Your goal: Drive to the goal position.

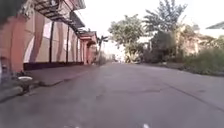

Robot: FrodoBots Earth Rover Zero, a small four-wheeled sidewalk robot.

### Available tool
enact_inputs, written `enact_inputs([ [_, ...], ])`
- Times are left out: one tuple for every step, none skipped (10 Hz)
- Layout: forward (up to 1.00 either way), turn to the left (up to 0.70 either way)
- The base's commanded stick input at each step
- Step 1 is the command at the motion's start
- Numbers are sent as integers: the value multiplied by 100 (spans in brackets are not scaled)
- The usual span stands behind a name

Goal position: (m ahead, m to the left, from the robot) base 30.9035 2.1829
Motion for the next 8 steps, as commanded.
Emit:
enact_inputs([
  [100,0],
  [100,0],
  [100,0],
  [100,0],
  [100,0],
  [100,0],
  [100,0],
  [100,0],
])
